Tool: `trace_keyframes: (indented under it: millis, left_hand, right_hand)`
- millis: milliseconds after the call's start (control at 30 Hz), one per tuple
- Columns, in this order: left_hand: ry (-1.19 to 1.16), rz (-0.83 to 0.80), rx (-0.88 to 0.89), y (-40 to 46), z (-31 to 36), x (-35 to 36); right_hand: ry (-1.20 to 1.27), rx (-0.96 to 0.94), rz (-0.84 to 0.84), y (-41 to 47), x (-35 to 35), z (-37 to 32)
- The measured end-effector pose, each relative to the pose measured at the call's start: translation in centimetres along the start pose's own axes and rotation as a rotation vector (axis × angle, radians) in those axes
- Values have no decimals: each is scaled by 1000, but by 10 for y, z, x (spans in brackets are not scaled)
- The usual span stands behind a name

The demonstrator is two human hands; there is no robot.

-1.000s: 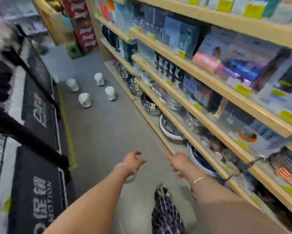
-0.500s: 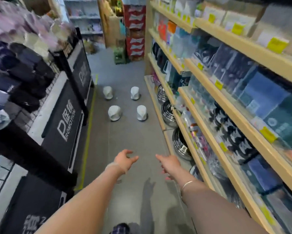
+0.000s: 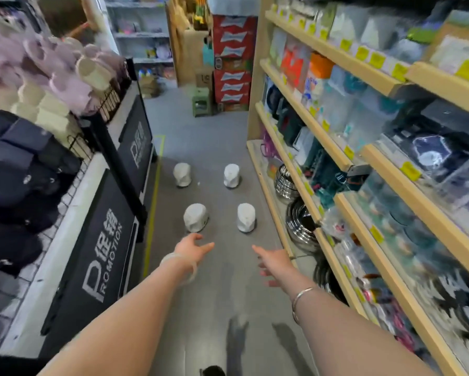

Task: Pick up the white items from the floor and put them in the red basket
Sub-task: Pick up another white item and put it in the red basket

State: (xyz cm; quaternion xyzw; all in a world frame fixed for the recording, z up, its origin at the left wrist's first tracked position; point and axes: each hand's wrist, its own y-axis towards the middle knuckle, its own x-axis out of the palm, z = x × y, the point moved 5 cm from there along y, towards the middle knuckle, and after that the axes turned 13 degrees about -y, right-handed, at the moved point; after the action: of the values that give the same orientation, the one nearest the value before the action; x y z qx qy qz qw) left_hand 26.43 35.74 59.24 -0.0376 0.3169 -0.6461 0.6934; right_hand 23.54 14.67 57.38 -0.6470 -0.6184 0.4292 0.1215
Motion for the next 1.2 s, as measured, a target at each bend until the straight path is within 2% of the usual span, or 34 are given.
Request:
trace_keyframes:
  millis: [233, 500, 667, 833, 967, 1100, 1200]
  left_hand:
    - [8, -107, -18, 135, 73, 15]
    - [122, -130, -45, 296, 154, 23]
    - [80, -118, -92, 372, 188, 19]
    - [181, -286, -147, 453, 209, 47]
    - [243, -416, -117, 515, 231, 75]
    - [292, -548, -176, 567, 240, 95]
    - [404, -618, -207, 594, 235, 112]
  right_hand:
    - [19, 67, -10, 101, -14, -86]
    - [16, 106, -33, 251, -48, -180]
    - [64, 151, -42, 314, -57, -228]
    - [84, 241, -43, 372, -54, -258]
    - [163, 326, 6, 406, -57, -271]
    - [262, 408, 82, 429, -54, -280]
    - [295, 430, 54, 442, -49, -283]
